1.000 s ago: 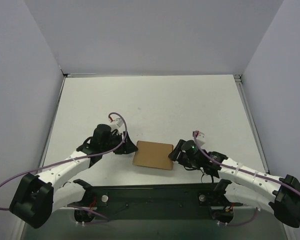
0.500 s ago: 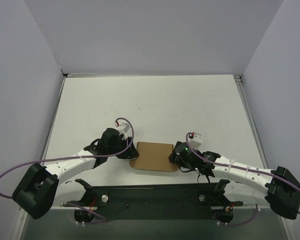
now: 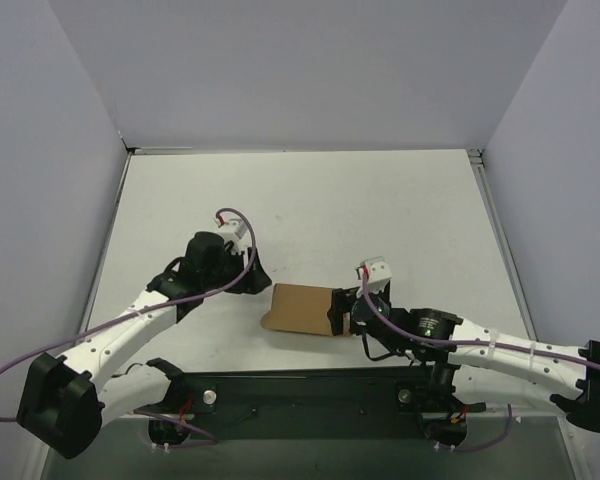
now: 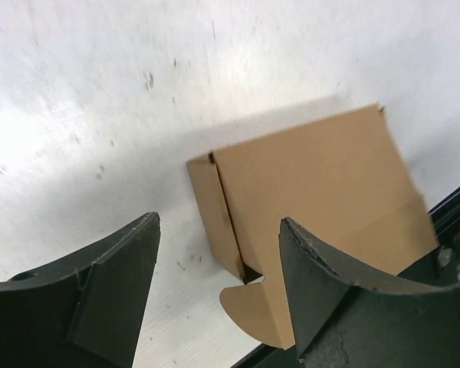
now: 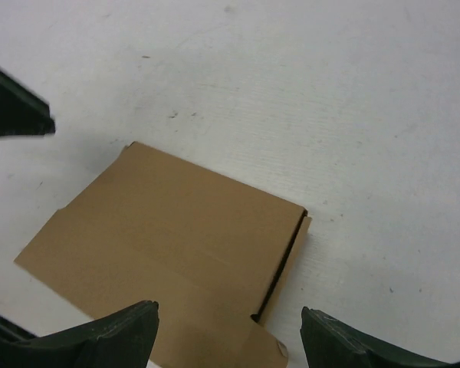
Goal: Fold the paper box
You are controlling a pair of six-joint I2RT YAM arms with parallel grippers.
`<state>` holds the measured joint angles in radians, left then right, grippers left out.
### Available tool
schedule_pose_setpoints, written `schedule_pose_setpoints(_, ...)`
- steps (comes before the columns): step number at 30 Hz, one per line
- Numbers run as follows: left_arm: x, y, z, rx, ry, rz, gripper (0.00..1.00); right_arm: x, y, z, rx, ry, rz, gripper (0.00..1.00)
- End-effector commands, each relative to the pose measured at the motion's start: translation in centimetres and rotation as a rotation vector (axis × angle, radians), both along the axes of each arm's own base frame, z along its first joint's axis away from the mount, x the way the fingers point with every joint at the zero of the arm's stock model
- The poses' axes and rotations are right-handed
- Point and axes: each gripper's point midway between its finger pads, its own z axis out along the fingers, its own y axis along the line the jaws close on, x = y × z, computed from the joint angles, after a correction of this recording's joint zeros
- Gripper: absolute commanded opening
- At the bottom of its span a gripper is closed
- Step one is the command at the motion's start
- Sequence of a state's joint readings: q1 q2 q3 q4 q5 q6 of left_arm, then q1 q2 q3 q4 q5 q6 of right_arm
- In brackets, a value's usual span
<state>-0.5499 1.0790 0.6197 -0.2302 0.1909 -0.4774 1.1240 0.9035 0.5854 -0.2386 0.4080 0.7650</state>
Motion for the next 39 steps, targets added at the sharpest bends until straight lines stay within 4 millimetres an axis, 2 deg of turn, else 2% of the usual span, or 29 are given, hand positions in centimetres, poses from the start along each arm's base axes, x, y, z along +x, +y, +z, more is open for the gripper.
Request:
schedule_pose_setpoints(1,2.6,0.5,7.2,-0.053,-0.137,-0.026,0.73,0.0,1.1,2.9,-0.205,-0.193,0.208,0.76)
schedule_pose_setpoints(3,2.9,0.8,8.4,-0.027,-0.156,-0.047,0.74,-0.7,2.3,4.1,-0.253,-0.246,0.271,0.77)
schedule_pose_setpoints(4,3.2,0.9,9.1,-0.018,-0.173,-0.054,0.75,-0.8,2.8,3.7,-0.297,-0.254,0.294,0.77)
schedule_pose_setpoints(5,3.5,1.0,10.6,-0.013,-0.196,-0.057,0.76,-1.4,3.8,4.5,-0.325,-0.287,0.352,0.79)
schedule_pose_setpoints(7,4.2,1.3,11.0,0.034,-0.218,-0.078,0.76,-1.4,4.5,4.0,-0.412,-0.314,0.385,0.79)
schedule_pose_setpoints(8,4.6,1.7,11.8,0.058,-0.245,-0.088,0.76,-1.8,5.5,4.6,-0.44,-0.342,0.428,0.8)
schedule_pose_setpoints(11,5.5,2.5,11.8,0.107,-0.268,-0.085,0.77,-1.9,6.7,3.9,-0.564,-0.38,0.492,0.82)
schedule_pose_setpoints(12,5.7,2.7,11.4,0.116,-0.263,-0.082,0.77,-2.2,7.5,4.2,-0.575,-0.396,0.514,0.82)
schedule_pose_setpoints(17,5.9,3.4,8.9,0.104,-0.223,-0.079,0.78,-3.3,9.7,1.7,-0.706,-0.419,0.655,0.83)
schedule_pose_setpoints(20,5.8,3.9,7.6,0.1,-0.179,-0.074,0.78,-3.6,10.0,0.4,-0.77,-0.425,0.696,0.83)
schedule_pose_setpoints(24,6.1,3.9,7.7,0.081,-0.177,-0.074,0.78,-3.0,9.9,-1.5,-0.873,-0.434,0.733,0.82)
schedule_pose_setpoints(27,6.0,4.0,7.6,0.077,-0.173,-0.069,0.78,-2.2,9.6,-2.9,-0.922,-0.42,0.726,0.79)
schedule_pose_setpoints(33,5.9,4.1,7.4,0.075,-0.17,-0.07,0.78,-1.3,9.8,-5.2,-1.002,-0.379,0.771,0.66)
schedule_pose_setpoints(36,5.9,4.1,7.4,0.074,-0.169,-0.071,0.78,-1.0,9.7,-6.0,-1.009,-0.348,0.79,0.56)
schedule_pose_setpoints(39,5.8,4.2,7.4,0.077,-0.172,-0.068,0.78,-1.0,9.9,-5.7,-1.003,-0.336,0.804,0.43)
